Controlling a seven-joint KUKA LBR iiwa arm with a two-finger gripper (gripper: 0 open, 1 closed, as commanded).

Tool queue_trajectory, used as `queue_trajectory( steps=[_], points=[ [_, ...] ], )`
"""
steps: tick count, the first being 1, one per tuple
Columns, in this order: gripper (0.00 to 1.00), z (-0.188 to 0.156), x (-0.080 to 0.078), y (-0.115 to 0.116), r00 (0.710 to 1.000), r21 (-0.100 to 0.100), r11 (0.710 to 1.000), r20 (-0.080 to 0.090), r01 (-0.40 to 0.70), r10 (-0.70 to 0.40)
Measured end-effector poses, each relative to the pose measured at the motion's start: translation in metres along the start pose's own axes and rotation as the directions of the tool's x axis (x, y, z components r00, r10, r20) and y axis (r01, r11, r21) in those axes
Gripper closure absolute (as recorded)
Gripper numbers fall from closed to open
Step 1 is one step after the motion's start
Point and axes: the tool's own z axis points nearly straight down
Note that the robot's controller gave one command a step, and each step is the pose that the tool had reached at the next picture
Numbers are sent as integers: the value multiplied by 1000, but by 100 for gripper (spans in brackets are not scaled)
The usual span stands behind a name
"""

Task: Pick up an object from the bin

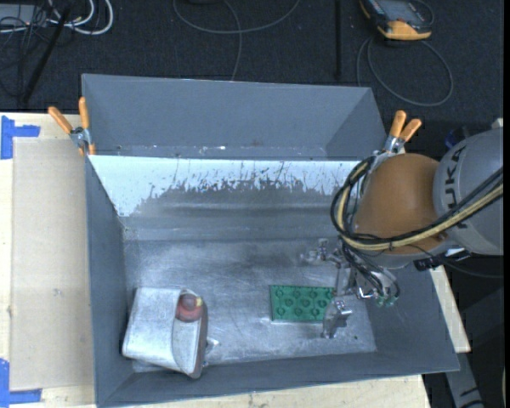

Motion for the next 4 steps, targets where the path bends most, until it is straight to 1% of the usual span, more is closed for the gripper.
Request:
queue_trajectory(
  steps=[1,2,3,4],
  points=[
    [0,28,-6,16,990,0,990,5,-139,139],
    [0,27,-7,16,991,0,991,2,-137,137],
    [100,24,-10,15,991,0,991,7,-136,136],
    [100,-13,-11,16,991,0,991,3,-132,132]
  ],
)
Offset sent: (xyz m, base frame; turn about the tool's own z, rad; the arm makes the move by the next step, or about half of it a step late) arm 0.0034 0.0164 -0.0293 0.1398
